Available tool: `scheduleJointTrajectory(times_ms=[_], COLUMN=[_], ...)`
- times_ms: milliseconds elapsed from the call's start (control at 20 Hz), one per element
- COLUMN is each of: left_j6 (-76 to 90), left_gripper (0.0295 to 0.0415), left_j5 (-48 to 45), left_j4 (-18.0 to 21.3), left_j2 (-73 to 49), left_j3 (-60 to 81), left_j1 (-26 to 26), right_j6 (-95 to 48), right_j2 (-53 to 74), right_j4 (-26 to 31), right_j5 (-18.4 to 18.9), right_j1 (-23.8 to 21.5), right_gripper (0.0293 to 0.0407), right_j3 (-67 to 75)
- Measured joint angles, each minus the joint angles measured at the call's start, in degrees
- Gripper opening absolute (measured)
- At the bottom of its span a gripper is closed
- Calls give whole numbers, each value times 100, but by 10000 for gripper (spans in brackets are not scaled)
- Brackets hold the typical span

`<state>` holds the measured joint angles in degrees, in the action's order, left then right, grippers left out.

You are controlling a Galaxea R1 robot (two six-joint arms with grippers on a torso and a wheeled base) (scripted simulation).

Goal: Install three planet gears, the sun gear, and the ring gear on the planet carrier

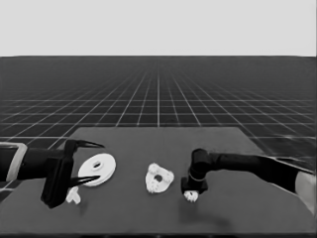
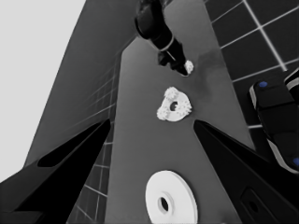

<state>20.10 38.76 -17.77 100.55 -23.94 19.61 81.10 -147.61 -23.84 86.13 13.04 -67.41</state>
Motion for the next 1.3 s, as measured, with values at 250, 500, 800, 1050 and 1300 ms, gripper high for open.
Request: scheduleJointTrajectory(times_ms=[250,500,800,1050,1300], left_j6=[0,0,0,0,0], left_gripper=[385,385,385,385,385], left_j5=[0,0,0,0,0], left_j4=[0,0,0,0,0], left_j2=[0,0,0,0,0], left_j3=[0,0,0,0,0], left_j1=[0,0,0,0,0], right_j6=[-24,-25,338,432,381], right_j2=[-11,-12,148,173,-1683], right_j4=[-44,-47,754,1231,1410], right_j5=[-22,-23,255,299,305], right_j1=[41,41,-763,-1266,-1439], right_gripper=[349,310,310,310,310], right_j3=[-42,-44,555,682,-1306])
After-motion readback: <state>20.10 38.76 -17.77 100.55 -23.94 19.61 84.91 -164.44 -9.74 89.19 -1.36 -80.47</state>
